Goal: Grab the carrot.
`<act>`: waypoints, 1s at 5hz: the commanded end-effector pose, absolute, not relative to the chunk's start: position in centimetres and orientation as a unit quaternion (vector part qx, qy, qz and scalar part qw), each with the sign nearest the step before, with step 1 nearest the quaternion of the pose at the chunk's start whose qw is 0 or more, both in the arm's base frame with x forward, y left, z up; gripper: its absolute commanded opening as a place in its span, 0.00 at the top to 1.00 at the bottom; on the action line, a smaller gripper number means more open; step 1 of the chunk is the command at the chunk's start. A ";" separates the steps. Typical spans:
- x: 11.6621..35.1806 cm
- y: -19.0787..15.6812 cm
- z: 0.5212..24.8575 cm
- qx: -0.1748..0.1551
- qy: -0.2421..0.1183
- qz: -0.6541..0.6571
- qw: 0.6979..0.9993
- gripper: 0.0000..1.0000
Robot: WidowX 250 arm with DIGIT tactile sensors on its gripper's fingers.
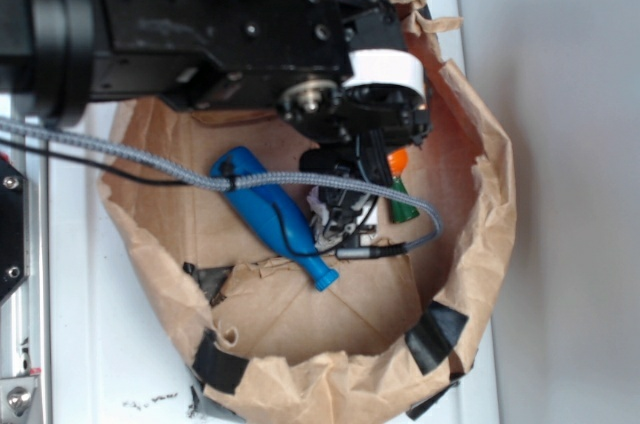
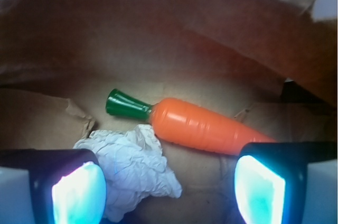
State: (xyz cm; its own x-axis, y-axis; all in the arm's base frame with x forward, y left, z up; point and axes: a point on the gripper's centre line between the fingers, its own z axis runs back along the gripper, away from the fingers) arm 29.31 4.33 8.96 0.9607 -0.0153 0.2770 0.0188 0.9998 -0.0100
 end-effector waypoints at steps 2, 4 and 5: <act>28.9 4.8 11.6 0.015 -0.189 -0.074 0.979 0.00; 29.8 5.7 11.4 -0.019 -0.173 -0.142 0.974 0.00; 29.7 5.6 12.1 -0.032 -0.153 -0.165 0.974 0.00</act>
State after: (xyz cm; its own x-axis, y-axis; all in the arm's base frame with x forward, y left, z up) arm 29.02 5.12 10.55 0.9144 -0.3051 0.2659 0.3287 0.9432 -0.0482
